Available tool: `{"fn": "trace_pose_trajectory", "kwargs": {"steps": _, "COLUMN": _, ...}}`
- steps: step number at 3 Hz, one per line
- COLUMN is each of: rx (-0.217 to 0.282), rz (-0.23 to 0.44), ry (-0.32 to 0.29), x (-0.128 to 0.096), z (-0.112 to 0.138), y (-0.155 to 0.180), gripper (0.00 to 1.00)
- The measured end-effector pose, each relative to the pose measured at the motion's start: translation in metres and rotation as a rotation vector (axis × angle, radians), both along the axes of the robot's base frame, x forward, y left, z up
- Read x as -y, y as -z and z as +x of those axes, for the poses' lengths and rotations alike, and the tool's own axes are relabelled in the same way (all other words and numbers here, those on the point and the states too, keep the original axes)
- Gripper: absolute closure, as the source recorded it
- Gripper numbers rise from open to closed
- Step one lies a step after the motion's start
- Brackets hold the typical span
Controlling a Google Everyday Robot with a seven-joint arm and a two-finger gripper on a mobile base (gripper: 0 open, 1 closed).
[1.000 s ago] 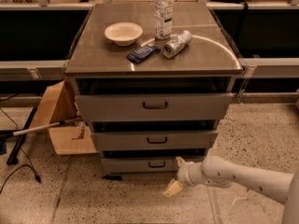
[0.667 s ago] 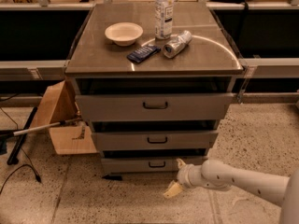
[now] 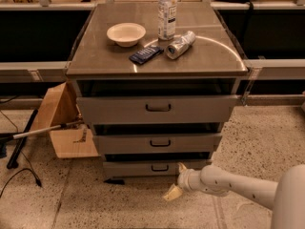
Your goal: Open bottom drawer
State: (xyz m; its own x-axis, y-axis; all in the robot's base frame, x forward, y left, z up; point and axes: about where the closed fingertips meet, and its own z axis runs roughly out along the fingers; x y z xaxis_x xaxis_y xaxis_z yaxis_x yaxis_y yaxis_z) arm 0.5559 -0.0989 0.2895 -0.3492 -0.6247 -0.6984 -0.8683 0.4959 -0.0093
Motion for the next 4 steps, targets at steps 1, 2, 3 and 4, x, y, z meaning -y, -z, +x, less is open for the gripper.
{"fn": "trace_pose_trajectory", "kwargs": {"steps": 1, "rx": 0.004, "rz": -0.001, "ry": -0.002, "x": -0.004, "z": 0.019, "y": 0.013, "gripper": 0.0}}
{"fn": "trace_pose_trajectory", "kwargs": {"steps": 2, "rx": -0.012, "rz": -0.008, "ry": -0.011, "x": -0.004, "z": 0.085, "y": 0.035, "gripper": 0.0}}
{"fn": "trace_pose_trajectory", "kwargs": {"steps": 3, "rx": -0.011, "rz": -0.01, "ry": -0.019, "x": -0.006, "z": 0.084, "y": 0.036, "gripper": 0.0}}
{"fn": "trace_pose_trajectory", "kwargs": {"steps": 4, "rx": -0.017, "rz": -0.018, "ry": -0.032, "x": -0.013, "z": 0.083, "y": 0.04, "gripper": 0.0}}
